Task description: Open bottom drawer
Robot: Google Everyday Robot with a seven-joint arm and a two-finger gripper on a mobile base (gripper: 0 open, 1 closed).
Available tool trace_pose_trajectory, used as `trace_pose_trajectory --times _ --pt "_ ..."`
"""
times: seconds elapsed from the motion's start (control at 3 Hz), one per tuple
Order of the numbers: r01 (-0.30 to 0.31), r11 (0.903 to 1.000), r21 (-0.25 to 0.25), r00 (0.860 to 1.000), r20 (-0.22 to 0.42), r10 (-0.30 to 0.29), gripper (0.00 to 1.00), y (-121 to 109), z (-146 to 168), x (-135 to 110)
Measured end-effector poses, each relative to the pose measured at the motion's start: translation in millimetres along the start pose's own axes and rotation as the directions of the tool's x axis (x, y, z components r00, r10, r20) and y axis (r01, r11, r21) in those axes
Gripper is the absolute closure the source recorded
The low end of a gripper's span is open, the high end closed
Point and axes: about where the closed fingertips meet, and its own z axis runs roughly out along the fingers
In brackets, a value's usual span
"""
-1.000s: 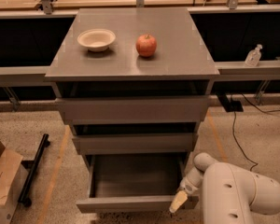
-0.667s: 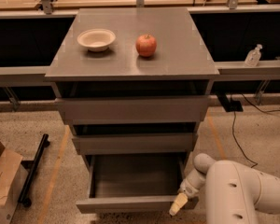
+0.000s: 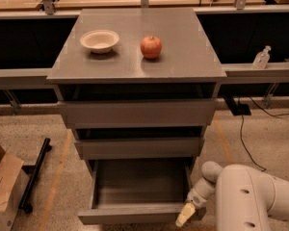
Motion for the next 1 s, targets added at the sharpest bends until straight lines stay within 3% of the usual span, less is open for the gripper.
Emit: trace_pose_trajectory --times 0.33,0.67,1.0 --pt "0.012 0.9996 0.024 1.000 0.001 -0.012 0.00 8 -6 0" --pt "0.066 0.9831 0.171 0.997 0.015 -0.069 0.00 24 -44 -15" --pt "0.125 0.9360 0.329 0.989 0.028 -0.142 0.00 49 -93 -31"
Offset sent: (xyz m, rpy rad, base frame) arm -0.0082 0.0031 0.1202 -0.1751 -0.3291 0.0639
